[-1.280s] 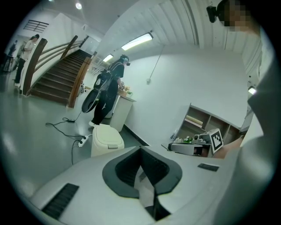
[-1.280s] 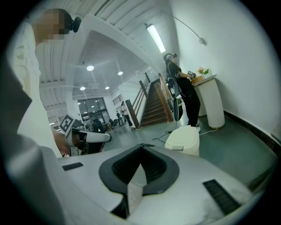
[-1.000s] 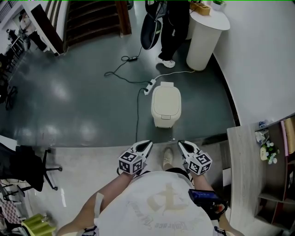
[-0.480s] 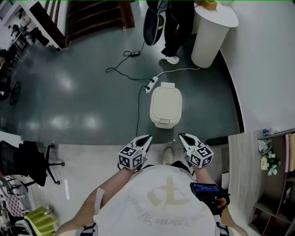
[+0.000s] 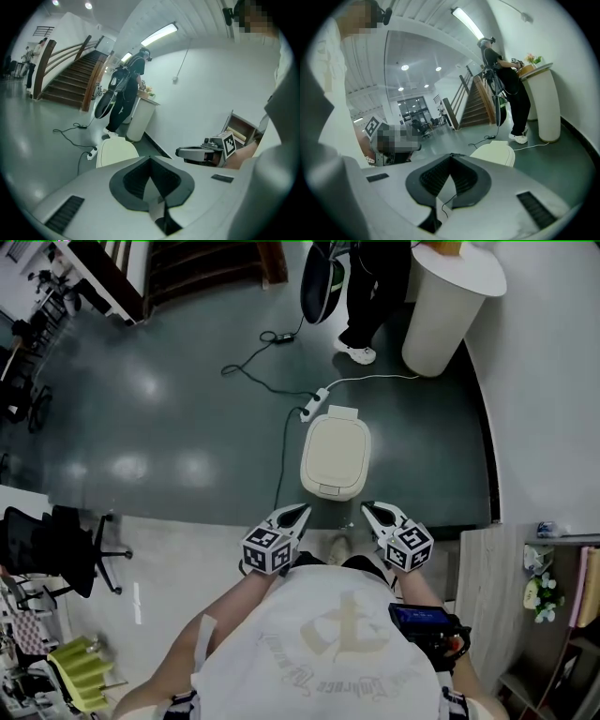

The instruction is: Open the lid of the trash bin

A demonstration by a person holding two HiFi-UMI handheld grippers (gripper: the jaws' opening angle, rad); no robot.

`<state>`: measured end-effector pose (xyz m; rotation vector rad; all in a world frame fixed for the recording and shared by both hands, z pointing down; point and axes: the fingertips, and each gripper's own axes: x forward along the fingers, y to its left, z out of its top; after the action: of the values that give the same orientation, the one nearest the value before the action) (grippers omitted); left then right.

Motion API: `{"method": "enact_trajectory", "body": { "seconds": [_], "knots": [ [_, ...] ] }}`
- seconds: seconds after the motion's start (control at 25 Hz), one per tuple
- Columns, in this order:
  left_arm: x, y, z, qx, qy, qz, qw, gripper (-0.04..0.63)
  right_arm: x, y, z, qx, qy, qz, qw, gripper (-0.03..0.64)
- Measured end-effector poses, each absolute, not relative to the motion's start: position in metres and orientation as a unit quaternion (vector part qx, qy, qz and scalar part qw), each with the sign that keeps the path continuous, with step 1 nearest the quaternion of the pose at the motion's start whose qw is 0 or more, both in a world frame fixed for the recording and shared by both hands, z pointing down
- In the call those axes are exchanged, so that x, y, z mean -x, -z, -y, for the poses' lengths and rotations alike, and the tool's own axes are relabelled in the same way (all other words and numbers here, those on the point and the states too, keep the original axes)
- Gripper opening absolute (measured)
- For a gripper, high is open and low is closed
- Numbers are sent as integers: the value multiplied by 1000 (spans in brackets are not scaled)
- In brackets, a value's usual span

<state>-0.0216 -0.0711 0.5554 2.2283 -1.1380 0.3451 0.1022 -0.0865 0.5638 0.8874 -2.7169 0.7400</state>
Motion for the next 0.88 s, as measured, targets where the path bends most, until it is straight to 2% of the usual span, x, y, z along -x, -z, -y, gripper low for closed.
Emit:
{"method": "enact_trajectory", "body": {
  "seconds": [0.88],
  "knots": [
    [31,-597,91,-810,-170,441,349,15,-96,-599,130,-290,-279,907,124,5]
  ]
}}
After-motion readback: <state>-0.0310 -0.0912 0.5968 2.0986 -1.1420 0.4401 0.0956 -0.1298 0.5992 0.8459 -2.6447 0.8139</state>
